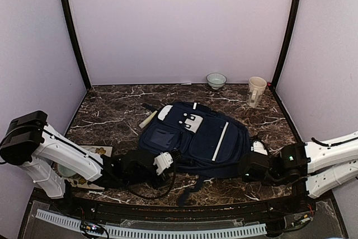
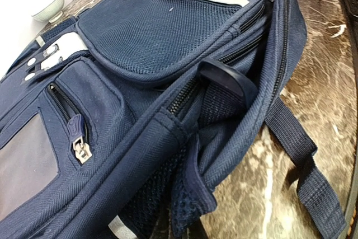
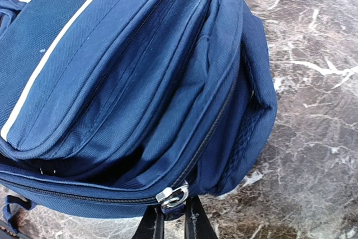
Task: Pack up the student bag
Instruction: Zip the student bag into the largest pocket of the bag.
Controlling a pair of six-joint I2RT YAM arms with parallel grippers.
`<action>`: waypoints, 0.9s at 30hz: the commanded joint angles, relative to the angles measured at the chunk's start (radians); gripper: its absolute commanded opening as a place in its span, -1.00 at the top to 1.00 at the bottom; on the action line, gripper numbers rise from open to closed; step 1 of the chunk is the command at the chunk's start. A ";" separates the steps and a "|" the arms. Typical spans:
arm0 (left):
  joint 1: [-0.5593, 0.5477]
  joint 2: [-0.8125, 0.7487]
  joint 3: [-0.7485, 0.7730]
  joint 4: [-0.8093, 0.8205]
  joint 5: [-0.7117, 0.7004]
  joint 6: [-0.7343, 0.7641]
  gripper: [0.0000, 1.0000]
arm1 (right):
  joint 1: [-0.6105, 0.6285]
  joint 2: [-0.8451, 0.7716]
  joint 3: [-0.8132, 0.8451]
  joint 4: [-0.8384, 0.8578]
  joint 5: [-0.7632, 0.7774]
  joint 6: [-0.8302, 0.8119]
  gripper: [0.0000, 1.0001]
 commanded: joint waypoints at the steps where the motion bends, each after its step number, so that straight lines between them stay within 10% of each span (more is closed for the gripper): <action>1: 0.007 -0.093 -0.081 0.036 0.012 -0.017 1.00 | -0.043 -0.047 -0.053 -0.043 0.026 -0.040 1.00; 25: 0.000 -0.105 0.030 -0.137 -0.091 0.043 0.99 | -0.006 -0.219 -0.079 0.313 -0.327 -0.390 1.00; 27: -0.020 -0.127 0.027 -0.146 -0.074 0.046 0.68 | -0.003 -0.206 -0.065 0.314 -0.315 -0.401 1.00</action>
